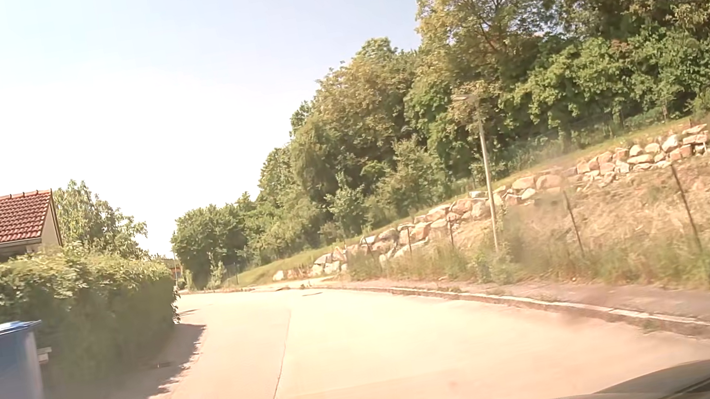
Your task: Follow the waypoints while adhering to traffic rules and regulations
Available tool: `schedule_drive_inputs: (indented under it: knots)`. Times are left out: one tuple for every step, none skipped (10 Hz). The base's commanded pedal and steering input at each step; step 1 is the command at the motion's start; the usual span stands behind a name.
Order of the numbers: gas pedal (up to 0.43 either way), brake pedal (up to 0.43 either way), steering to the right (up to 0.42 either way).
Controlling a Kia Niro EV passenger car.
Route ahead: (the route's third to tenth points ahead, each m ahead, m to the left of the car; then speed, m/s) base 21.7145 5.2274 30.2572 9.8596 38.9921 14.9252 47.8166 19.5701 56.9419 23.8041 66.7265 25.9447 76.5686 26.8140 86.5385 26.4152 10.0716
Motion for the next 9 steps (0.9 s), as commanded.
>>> schedule_drive_inputs:
  knots:
    - [0.24,0.0,-0.056]
    - [0.22,0.0,-0.057]
    - [0.209,0.0,-0.063]
    - [0.177,0.0,-0.069]
    - [0.138,0.0,-0.076]
    - [0.138,0.0,-0.078]
    - [0.138,0.0,-0.079]
    - [0.138,0.0,-0.079]
    - [0.138,0.0,-0.081]
